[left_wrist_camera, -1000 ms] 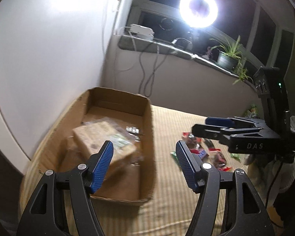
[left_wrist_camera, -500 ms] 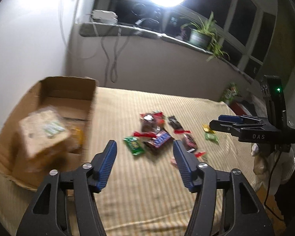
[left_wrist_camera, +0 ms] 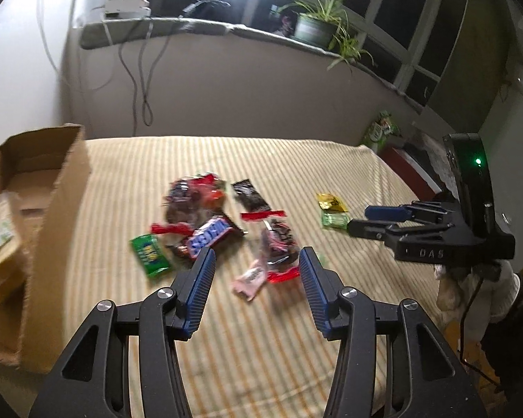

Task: Organize snacks
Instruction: 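Move both tools back over the remaining candies, then grasp the red-wrapped candy with the left tool while the right tool grasps the green candy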

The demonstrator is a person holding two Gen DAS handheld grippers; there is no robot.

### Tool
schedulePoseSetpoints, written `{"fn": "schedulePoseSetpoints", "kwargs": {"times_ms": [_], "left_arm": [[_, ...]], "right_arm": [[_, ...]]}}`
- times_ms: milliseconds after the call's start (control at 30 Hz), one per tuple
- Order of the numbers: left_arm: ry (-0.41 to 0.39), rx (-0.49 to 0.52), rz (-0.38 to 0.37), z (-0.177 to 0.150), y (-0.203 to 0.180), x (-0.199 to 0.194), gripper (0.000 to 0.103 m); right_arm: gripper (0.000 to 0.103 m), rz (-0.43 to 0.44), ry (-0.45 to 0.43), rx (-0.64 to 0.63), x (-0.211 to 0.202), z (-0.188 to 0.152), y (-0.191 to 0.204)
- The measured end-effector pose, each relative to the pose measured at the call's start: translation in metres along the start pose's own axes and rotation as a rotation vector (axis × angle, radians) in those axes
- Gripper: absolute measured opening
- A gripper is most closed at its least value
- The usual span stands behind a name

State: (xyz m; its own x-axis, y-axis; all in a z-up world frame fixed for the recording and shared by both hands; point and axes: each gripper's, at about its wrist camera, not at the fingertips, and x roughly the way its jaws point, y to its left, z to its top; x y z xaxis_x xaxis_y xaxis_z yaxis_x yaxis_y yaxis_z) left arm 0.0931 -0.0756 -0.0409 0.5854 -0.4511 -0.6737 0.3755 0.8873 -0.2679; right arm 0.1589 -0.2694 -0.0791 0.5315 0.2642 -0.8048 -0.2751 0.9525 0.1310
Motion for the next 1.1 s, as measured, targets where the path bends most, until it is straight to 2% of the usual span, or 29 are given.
{"fn": "schedulePoseSetpoints", "kwargs": {"times_ms": [67,333,633,733,833,1000,1033,1100], "left_arm": [[0.020,-0.001,-0.011,0.002,-0.003,0.010,0.049],[0.081,-0.006,-0.034,0.011,-0.009,0.043,0.049],[0.144,0.002,-0.021,0.013,-0.010,0.071,0.049],[0.163,0.010,-0.013,0.013,-0.011,0.078,0.049],[0.179,0.014,-0.016,0.014,-0.013,0.085,0.049],[0.181,0.013,-0.020,0.014,-0.017,0.091,0.040],[0.181,0.010,-0.025,0.015,-0.018,0.092,0.035],[0.177,0.019,-0.025,0.014,-0.017,0.092,0.035]], "right_arm": [[0.046,0.032,0.005,-0.009,0.002,-0.004,0.003],[0.042,0.114,0.024,-0.101,0.015,-0.013,0.028],[0.037,0.093,0.047,-0.184,0.030,-0.017,0.049],[0.032,0.096,0.058,-0.188,0.035,-0.017,0.050],[0.031,0.099,0.061,-0.188,0.036,-0.018,0.050],[0.029,0.098,0.064,-0.196,0.036,-0.019,0.052],[0.028,0.098,0.065,-0.194,0.036,-0.019,0.052],[0.028,0.095,0.068,-0.195,0.036,-0.020,0.052]]}}
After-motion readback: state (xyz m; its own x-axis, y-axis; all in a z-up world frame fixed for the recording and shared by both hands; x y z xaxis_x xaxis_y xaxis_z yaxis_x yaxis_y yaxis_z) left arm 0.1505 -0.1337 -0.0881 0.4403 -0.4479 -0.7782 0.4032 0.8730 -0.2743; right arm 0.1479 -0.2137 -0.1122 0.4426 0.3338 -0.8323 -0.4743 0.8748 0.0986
